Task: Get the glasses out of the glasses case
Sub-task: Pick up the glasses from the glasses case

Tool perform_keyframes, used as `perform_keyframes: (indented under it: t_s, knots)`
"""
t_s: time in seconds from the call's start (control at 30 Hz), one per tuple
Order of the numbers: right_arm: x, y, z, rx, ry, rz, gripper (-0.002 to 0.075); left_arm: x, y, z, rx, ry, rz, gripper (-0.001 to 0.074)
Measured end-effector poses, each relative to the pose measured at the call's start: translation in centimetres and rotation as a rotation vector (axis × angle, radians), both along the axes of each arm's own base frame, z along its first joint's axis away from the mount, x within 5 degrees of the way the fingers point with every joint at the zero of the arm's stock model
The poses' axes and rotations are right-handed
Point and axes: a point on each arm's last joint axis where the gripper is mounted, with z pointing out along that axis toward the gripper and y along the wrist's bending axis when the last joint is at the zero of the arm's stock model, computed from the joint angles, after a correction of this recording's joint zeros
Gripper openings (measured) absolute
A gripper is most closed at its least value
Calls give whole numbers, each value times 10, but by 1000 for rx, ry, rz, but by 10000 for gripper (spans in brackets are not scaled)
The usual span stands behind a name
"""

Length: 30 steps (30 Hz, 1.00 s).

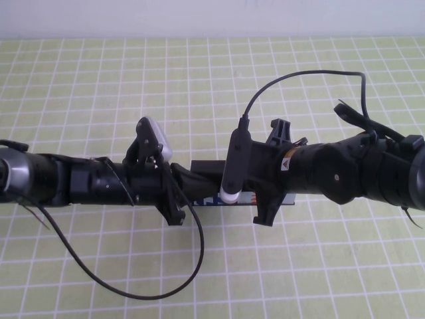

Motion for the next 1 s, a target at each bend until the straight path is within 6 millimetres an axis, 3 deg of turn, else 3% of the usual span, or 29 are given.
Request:
perform_keyframes:
  t_s: [0.47,1.0]
  knots:
    - [0,0,0,0,3,-1,1,5,2,-2,88,-182,-35,-4]
    - [0,0,0,3,3,-3,1,14,2,3,117,-238,-27,-4]
